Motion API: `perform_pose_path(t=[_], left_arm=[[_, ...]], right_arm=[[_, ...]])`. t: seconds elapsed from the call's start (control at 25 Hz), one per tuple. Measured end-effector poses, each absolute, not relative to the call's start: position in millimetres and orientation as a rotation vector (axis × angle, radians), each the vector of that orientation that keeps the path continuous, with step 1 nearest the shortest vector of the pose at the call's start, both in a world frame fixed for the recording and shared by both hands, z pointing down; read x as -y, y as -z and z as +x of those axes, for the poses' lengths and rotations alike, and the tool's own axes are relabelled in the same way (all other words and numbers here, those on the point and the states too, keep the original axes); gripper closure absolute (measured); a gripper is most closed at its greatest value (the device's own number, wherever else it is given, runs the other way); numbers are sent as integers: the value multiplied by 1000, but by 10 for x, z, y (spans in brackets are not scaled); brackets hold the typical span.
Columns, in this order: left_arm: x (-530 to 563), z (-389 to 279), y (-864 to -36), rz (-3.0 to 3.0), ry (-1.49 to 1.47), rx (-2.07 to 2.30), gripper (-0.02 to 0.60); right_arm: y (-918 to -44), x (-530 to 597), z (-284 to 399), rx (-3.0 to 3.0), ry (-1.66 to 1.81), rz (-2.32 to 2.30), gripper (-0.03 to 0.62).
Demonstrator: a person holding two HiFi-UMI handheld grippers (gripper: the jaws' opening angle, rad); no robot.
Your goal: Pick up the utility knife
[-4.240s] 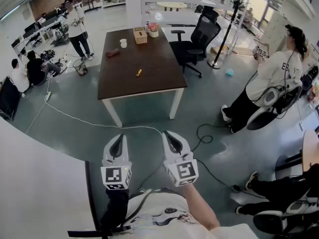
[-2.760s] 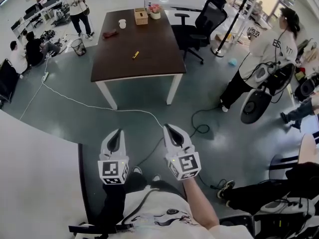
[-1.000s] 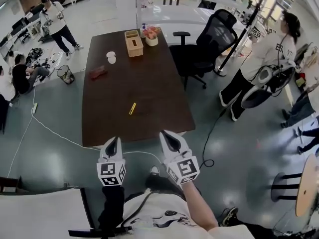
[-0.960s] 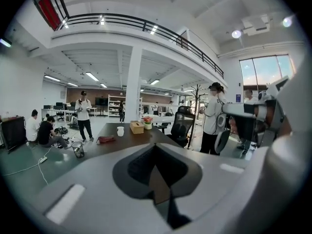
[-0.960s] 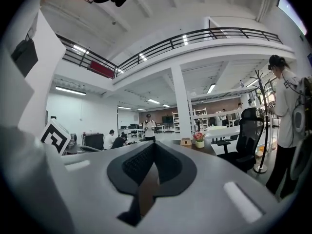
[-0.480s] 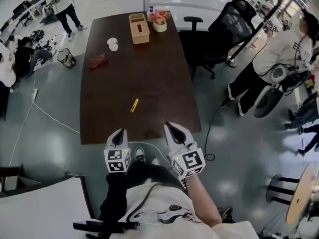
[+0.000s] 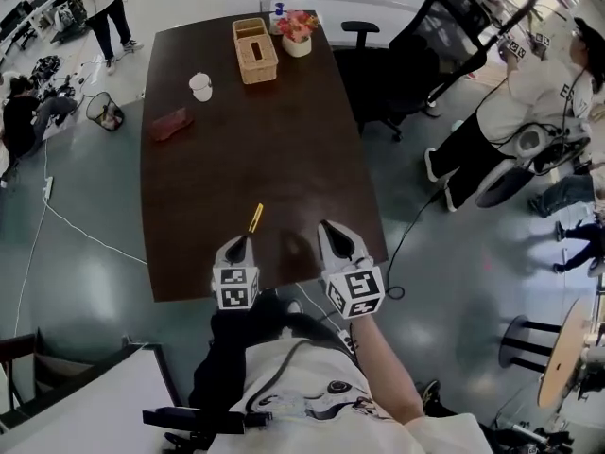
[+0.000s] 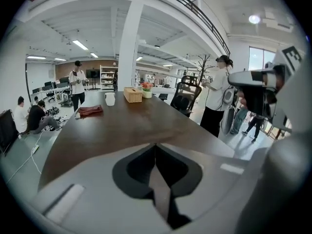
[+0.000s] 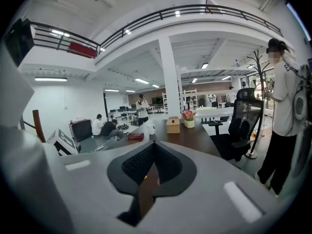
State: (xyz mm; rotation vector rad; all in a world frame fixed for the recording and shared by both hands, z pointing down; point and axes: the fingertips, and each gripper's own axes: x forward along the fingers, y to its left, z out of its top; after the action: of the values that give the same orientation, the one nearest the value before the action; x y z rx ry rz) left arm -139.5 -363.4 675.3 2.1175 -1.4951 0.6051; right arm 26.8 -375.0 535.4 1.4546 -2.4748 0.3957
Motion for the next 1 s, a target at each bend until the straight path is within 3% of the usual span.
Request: perform_pose_path(t=[0.44,1.0], left_arm=[[3759,-1249,-7370,2096,-801,1289,567],[3786,-1235,-7997,2069,-1277,1203,511]], right_arm=[[-6288,3940,371,2228,-625,1427,592],[-6525,4000,590,2179,-737,1410,592]])
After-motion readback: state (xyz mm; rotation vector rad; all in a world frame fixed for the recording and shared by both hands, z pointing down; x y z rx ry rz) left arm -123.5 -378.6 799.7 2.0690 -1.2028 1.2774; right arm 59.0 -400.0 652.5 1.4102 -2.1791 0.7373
